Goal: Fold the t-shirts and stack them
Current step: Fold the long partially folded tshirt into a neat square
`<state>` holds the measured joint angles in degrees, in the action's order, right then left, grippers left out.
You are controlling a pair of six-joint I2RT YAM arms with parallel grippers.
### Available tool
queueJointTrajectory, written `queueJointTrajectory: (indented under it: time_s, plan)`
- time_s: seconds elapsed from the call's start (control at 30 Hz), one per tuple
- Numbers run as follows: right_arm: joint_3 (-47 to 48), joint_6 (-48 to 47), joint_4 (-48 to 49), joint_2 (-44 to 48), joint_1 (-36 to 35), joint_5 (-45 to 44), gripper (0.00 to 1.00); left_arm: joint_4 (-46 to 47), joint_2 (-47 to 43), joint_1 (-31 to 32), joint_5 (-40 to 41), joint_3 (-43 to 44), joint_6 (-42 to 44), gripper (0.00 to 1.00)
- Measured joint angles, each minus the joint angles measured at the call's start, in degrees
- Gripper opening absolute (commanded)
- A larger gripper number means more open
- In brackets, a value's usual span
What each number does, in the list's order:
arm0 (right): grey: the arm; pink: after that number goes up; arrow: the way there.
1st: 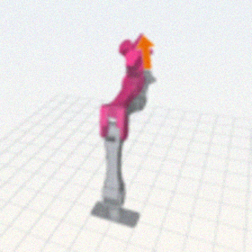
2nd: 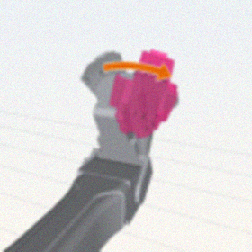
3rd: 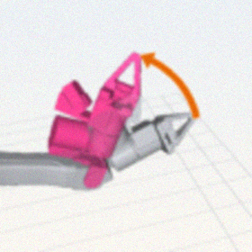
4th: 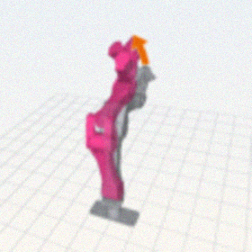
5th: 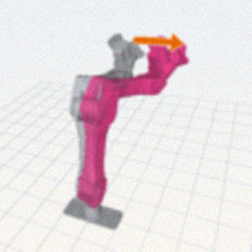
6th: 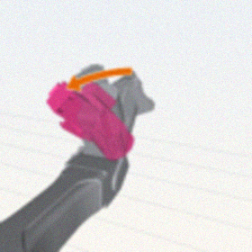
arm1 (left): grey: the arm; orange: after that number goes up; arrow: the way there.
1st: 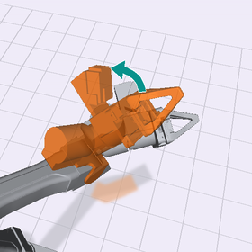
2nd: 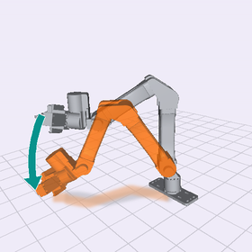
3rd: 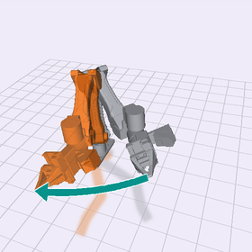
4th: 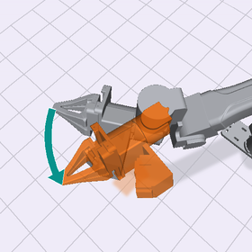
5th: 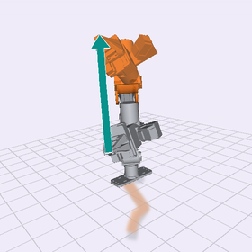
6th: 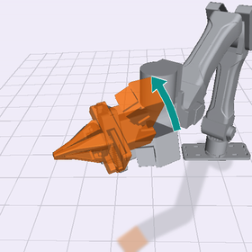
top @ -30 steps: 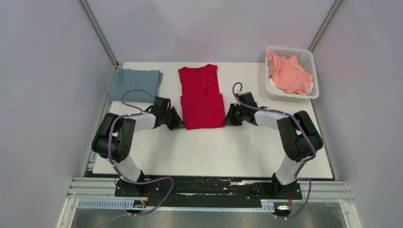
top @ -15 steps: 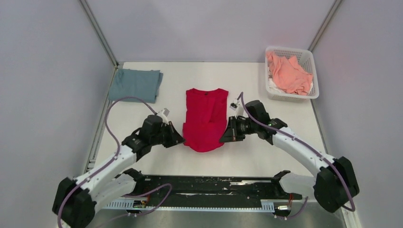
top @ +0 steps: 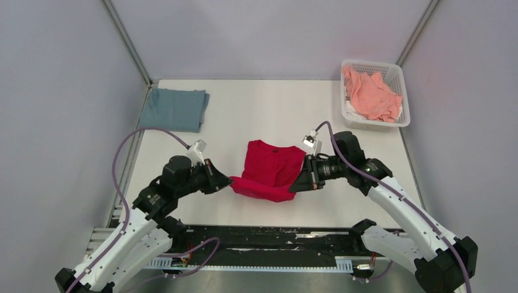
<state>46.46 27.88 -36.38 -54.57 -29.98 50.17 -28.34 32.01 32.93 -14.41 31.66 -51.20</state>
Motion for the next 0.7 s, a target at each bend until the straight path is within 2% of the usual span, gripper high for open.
queueJointTrajectory:
  time_s: [0.4, 0.7]
  plan:
    - [1.3, -1.1, -0.9, -3.5, 11.5, -2.6, 0.0, 6.1, 17.2, -0.9, 2.5, 9.1, 3.8, 0.0]
    - [1.3, -1.6, 1.8, -9.3, 18.8, -2.8, 0.0, 13.2, 32.6, -7.3, -3.9, 13.8, 5.6, 0.0]
